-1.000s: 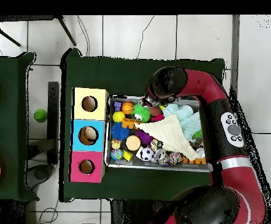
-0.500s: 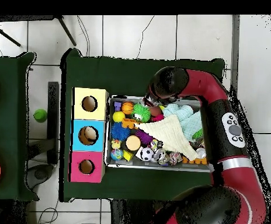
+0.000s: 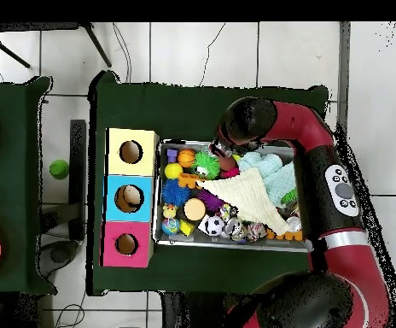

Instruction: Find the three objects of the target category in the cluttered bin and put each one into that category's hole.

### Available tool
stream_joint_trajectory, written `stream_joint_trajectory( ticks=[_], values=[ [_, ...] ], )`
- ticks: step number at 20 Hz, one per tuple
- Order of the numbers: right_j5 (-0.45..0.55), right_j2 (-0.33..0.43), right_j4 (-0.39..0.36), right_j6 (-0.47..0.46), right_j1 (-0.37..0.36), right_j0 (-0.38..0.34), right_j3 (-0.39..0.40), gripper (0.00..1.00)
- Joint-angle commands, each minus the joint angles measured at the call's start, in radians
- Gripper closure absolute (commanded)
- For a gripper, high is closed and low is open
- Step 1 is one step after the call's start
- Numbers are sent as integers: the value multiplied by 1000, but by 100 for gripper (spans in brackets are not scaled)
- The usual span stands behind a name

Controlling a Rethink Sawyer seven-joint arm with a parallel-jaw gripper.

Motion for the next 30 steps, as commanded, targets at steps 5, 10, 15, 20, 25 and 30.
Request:
stream_joint_trajectory(
  ticks=[5,10,15,20,25,30],
  values=[
    [-7,26,10,-138,-85,-17,114,100],
    [-95,81,61,-105,-230,-78,310,100],
    [-129,161,135,-67,-300,-130,421,100],
    [-186,180,168,23,-314,-113,448,100],
    [-251,139,214,189,-318,-42,441,100],
    [-251,76,251,267,-331,31,421,100]
  ],
)
